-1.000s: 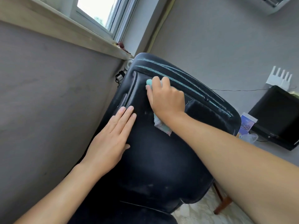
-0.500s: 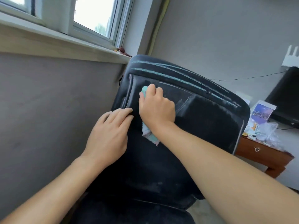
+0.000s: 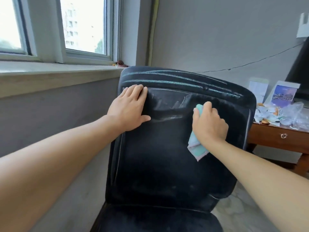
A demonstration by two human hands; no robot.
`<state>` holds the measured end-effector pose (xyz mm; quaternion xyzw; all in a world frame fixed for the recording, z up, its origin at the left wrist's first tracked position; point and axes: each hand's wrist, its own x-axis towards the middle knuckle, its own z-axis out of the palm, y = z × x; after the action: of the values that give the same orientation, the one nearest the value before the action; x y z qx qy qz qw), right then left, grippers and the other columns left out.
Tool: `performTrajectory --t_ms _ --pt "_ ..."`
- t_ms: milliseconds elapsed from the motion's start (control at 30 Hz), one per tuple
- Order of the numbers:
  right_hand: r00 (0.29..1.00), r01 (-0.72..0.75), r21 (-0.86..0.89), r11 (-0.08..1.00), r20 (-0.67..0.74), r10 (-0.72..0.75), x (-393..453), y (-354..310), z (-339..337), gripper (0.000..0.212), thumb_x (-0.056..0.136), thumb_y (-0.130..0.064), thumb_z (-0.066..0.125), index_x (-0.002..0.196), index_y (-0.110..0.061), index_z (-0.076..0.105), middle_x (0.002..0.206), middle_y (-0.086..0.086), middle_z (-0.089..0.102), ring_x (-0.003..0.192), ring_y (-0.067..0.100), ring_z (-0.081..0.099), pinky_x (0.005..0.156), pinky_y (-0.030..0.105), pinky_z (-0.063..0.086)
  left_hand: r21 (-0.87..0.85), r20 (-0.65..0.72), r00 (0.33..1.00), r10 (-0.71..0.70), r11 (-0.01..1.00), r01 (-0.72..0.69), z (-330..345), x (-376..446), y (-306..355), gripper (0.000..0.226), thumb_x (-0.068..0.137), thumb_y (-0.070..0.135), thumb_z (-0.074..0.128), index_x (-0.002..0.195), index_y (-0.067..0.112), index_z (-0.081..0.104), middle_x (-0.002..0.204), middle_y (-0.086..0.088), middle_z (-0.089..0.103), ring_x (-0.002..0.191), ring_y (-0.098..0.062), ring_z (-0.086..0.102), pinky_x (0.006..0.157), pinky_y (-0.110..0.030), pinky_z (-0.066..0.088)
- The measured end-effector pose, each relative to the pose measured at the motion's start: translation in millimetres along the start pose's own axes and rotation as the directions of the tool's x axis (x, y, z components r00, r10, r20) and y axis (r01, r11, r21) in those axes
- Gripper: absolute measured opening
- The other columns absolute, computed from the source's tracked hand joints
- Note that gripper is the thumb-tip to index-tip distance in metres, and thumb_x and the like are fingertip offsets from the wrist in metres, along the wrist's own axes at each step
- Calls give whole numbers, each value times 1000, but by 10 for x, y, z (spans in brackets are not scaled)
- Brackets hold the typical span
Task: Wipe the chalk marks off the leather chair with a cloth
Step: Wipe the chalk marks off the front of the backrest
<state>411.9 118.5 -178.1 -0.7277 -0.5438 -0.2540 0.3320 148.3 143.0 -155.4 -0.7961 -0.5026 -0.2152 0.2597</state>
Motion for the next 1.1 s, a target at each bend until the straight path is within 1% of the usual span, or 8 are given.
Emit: performTrajectory --t_ms 133,300,433,633,767,867,1000,1100 --pt "990 -143 189 971 10 144 -103 -364 84 31 106 -43 36 115 -13 41 110 8 61 83 42 63 65 38 36 8 66 998 3 1000 -4 -46 -18 -51 125 80 77 68 166 11 5 170 -8 13 158 -26 9 128 -39 15" --pt "976 217 196 956 -38 -214 -789 -1273 379 27 96 -43 62 96 -18 52 79 -1 60 48 28 61 45 28 29 -25 116 993 24 999 -21 -1 -62 -187 136 73 70 78 166 13 -3 173 -7 4 160 -24 -1 128 -33 7" --pt "930 365 130 922 -96 -355 -653 -956 428 27 96 -43 62 91 -17 55 72 -1 55 41 27 56 42 26 25 8 175 983 50 999 -52 14 -55 -222 150 66 74 82 165 11 -11 173 -8 -4 160 -25 -7 127 -33 -2" --pt "998 -62 44 997 -30 63 -216 6 221 32 105 -45 40 105 -13 44 100 7 60 72 43 64 60 37 36 74 173 984 37 996 -50 80 -47 -165 151 69 82 73 161 10 -22 173 -11 -12 160 -29 -12 130 -40 -5" --pt "973 -229 147 962 32 227 -290 -543 222 31 104 -44 41 115 -14 44 113 8 60 87 46 65 66 41 37 88 173 985 23 995 -39 102 -65 -196 150 70 84 70 160 10 -24 173 -10 -14 160 -29 -14 130 -41 -7" --pt "999 47 227 973 -16 -44 -496 -1132 268 26 100 -41 55 104 -16 50 92 5 61 63 35 67 51 33 37 51 140 990 25 998 -32 127 -78 -238 149 68 81 74 163 11 -16 174 -10 -8 160 -28 -10 129 -39 -6" --pt "894 444 153 883 -145 -424 -385 -1068 266 24 97 -40 61 94 -17 58 77 2 58 47 28 59 43 28 27 42 107 994 31 998 -36 142 -96 -247 149 65 81 76 165 11 -9 175 -10 -1 161 -28 -5 130 -38 -5" --pt "988 48 91 995 -153 -34 109 -459 109 32 101 -45 52 108 -14 54 99 10 63 71 43 67 56 41 43 55 115 992 43 997 -49 171 -80 -234 149 67 84 71 164 11 -15 174 -9 -7 161 -28 -9 131 -40 -4"
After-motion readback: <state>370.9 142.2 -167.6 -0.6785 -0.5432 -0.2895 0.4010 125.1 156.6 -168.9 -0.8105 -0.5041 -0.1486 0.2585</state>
